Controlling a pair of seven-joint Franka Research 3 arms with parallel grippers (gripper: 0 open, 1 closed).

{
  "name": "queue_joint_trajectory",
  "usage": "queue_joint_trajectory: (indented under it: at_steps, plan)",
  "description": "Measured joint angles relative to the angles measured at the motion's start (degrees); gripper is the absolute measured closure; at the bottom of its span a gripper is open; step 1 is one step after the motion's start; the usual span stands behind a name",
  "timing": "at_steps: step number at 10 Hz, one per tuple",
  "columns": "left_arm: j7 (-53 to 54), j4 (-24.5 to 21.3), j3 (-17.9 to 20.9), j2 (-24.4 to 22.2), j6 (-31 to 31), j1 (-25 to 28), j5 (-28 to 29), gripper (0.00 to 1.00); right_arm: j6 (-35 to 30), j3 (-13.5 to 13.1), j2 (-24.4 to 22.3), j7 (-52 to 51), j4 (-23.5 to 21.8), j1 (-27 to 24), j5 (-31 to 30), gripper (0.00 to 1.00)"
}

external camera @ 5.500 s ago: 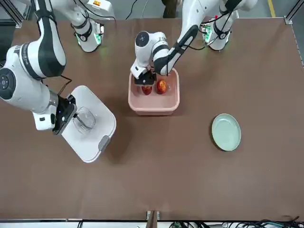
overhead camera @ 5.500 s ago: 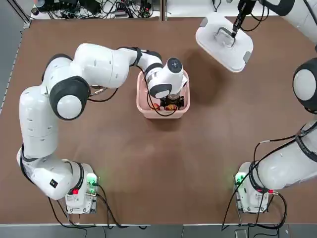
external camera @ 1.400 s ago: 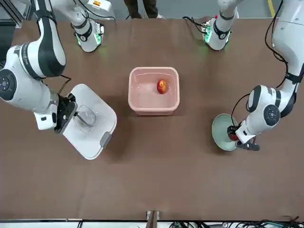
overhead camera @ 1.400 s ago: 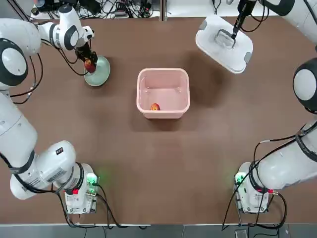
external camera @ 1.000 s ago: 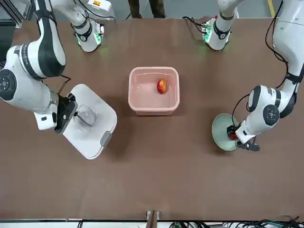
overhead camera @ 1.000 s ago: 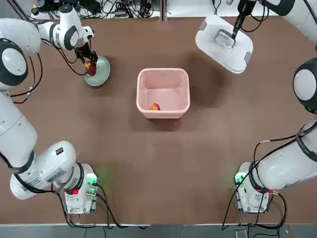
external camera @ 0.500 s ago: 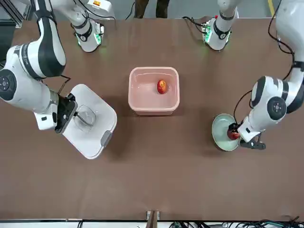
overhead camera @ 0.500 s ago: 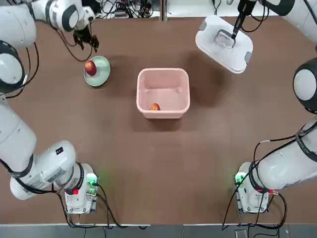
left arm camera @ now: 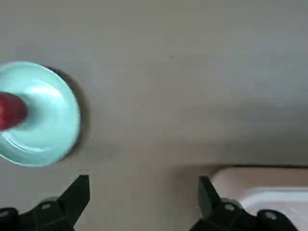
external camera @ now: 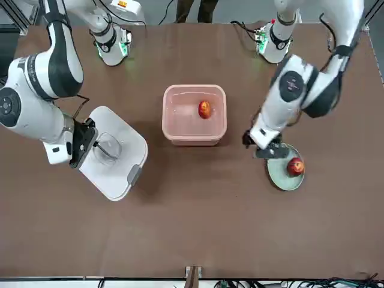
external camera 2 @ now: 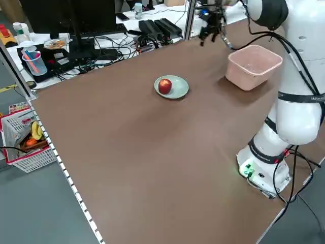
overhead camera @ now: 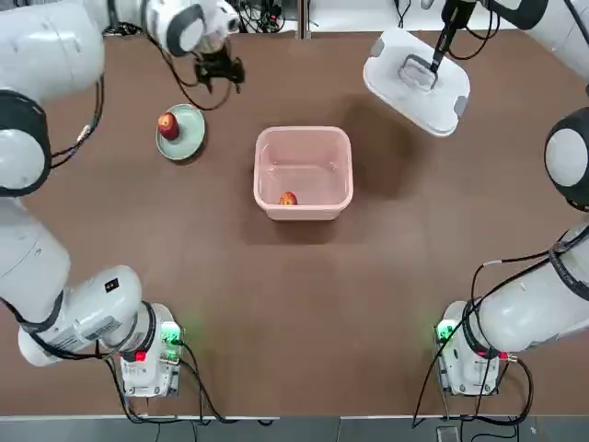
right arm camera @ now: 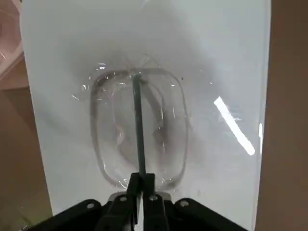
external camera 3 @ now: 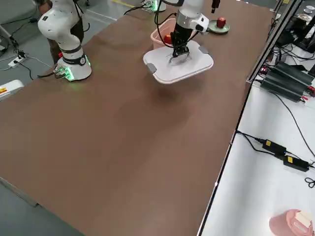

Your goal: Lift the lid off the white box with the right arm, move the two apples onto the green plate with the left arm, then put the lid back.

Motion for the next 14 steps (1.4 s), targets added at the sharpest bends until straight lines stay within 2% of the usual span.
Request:
queue_joint_trajectory:
  at_steps: [2,5,8,10,12,14]
  plan:
    - [-9.1,-0.2,-0.2,0.6,0.0,-7.1,-0.1,0.01,0.0,0.0,0.0,0.0,0.0,0.0,0.0,0.94]
    - [-17.9,-0.5,-0.1,3.4,0.0,-13.9,-0.1,0.05,-0.2,0.0,0.0,0.0,0.0,0.0,0.0,0.94]
    - [-22.7,-0.7,0.0,7.7,0.8,-17.1,1.0,0.04,-0.3,0.0,0.0,0.0,0.0,0.0,0.0,0.94]
    - [-25.6,-3.5,0.1,10.1,5.3,-18.5,5.7,0.04,-0.3,0.0,0.0,0.0,0.0,0.0,0.0,0.94]
    - [-27.3,-7.4,0.1,10.6,9.6,-19.1,7.2,0.04,-0.3,0.0,0.0,0.0,0.0,0.0,0.0,0.94]
    - [-29.7,-7.9,0.0,10.6,10.0,-21.6,7.2,0.04,-0.3,0.0,0.0,-0.1,0.0,0.0,0.0,0.94]
